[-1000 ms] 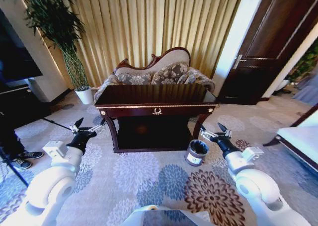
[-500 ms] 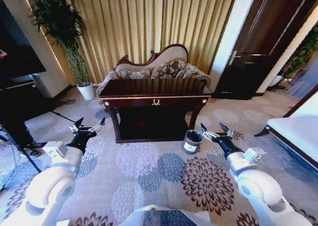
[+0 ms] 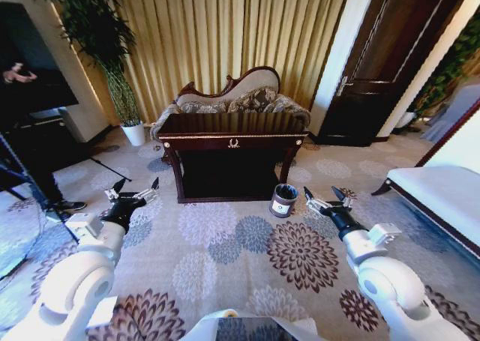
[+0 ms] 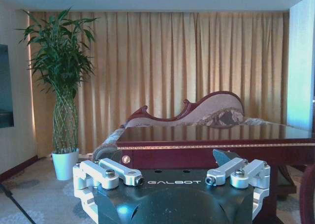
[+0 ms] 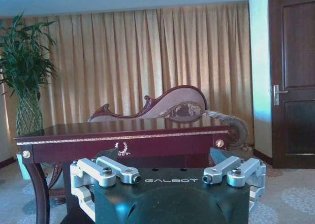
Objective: Move to the front of the table and place the trash on the table into the trash bin.
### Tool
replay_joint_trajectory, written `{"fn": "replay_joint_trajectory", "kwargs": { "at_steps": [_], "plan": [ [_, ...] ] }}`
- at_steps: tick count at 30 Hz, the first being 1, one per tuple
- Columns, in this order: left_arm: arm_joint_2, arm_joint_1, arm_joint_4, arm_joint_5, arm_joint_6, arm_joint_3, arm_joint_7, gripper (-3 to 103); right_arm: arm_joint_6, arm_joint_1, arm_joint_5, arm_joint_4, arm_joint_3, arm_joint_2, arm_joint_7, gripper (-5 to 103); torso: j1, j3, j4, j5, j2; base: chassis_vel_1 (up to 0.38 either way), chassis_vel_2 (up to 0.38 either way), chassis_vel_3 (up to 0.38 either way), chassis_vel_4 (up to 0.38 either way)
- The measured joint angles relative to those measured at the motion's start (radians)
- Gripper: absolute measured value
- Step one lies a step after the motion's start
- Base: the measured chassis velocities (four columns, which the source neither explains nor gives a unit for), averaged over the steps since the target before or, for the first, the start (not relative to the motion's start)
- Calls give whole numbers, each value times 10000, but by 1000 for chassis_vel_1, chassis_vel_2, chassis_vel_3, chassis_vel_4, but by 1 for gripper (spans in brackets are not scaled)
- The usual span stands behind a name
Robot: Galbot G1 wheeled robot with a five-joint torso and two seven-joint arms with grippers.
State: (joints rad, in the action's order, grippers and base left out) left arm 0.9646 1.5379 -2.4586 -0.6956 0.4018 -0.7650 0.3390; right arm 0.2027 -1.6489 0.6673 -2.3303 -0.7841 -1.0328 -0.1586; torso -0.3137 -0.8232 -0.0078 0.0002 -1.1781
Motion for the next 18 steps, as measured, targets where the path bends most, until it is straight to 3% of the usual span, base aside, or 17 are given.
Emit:
{"fn": "replay_joint_trajectory", "kwargs": {
  "at_steps": [5,18],
  "plan": [
    [-12,-6,21,31,-45,29,6,100,-55,20,0,10,39,-54,3,100,3,3,3,-4,-5,165,-135,-186,119],
    [60,-4,184,315,-346,225,37,100,-58,72,-111,50,10,-174,-2,100,-4,-1,3,-5,2,-11,11,20,-7]
  ]
}}
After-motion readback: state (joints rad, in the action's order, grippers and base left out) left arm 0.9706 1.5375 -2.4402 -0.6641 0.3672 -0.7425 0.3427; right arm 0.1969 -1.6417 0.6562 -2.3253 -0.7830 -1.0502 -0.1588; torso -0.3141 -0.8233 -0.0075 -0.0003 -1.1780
